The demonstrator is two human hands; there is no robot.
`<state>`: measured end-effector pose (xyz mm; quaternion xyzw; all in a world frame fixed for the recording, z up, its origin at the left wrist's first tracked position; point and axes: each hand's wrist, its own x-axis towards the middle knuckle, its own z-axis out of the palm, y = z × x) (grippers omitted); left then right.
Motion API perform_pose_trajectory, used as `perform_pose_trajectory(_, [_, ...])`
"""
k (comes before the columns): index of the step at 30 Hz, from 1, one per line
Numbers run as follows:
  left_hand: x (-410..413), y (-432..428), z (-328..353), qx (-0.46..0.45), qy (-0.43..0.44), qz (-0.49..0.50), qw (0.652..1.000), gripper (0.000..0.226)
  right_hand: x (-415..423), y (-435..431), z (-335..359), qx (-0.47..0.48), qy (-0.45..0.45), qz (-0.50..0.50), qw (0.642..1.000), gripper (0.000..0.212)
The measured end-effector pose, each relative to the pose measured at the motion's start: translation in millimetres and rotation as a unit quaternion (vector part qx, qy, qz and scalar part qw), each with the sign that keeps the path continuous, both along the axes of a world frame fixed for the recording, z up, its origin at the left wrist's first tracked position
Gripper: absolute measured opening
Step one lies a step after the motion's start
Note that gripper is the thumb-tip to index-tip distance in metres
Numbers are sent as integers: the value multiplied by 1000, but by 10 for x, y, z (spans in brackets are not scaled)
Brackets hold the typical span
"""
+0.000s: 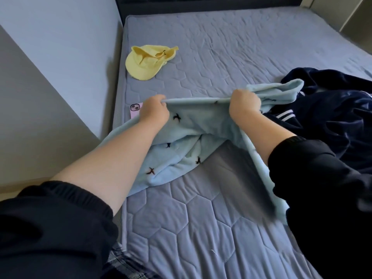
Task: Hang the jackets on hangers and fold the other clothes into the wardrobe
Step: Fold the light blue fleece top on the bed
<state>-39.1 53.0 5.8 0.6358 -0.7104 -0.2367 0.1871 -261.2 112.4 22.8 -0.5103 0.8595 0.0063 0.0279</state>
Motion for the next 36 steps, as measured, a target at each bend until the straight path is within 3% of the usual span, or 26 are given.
perform_pose_trajectory(1, [4, 33, -15, 38, 55, -19, 998, 51, -29, -56, -29, -41, -56, -7, 998, 49])
perform_pose_trajectory(3, [40, 183, -164, 65, 55, -88, 992, 73, 27, -60, -185, -58, -139, 26, 988, 81])
perform_pose_trajectory(5, [106, 342, -427, 50, -31, -152, 987, 75, 129, 70, -464, -51, -78, 84, 992, 89])
perform_pose_trajectory(7, [174, 490, -665, 8, -172, -205, 964, 66, 192, 269, -763, -52, -5, 100, 994, 80])
perform_pose_trajectory(9, [190, 620, -829, -49, -281, -231, 930, 53, 188, 458, -1018, 18, 11, 70, 997, 80])
perform_pose_trajectory(11, [164, 736, -933, -54, -331, -226, 914, 51, 138, 608, -1208, 118, -16, 9, 993, 92])
perform_pose_trajectory(15, [67, 770, -929, -17, -312, -197, 929, 36, -27, 689, -1326, 185, 5, -24, 982, 88])
perform_pose_trajectory(18, [32, 719, -786, 0, -287, -203, 936, 24, -122, 575, -1128, 208, 39, 22, 977, 45])
perform_pose_trajectory(20, [49, 665, -723, 22, -261, -213, 941, 13, -256, 417, -832, 121, 32, 58, 990, 30])
perform_pose_trajectory(21, [71, 641, -681, 40, -248, -220, 943, 2, -344, 306, -644, 73, 69, 66, 993, 29])
perform_pose_trajectory(24, [142, 537, -651, 84, -217, -256, 938, 28, -665, -49, -129, -63, 194, 40, 978, 44])
perform_pose_trajectory(27, [174, 540, -646, 110, -217, -331, 912, 32, -764, -209, 29, -114, 216, -27, 969, 71])
perform_pose_trajectory(30, [180, 640, -731, 119, -236, -334, 905, 22, -433, -139, -290, -86, 227, 86, 966, 67])
perform_pose_trajectory(32, [213, 730, -793, 79, -259, -347, 898, 10, -119, 44, -604, -75, 147, 141, 976, 53])
perform_pose_trajectory(36, [419, 862, -1034, -47, -243, -344, 906, 31, 401, 452, -1157, -73, 72, 315, 943, 52])
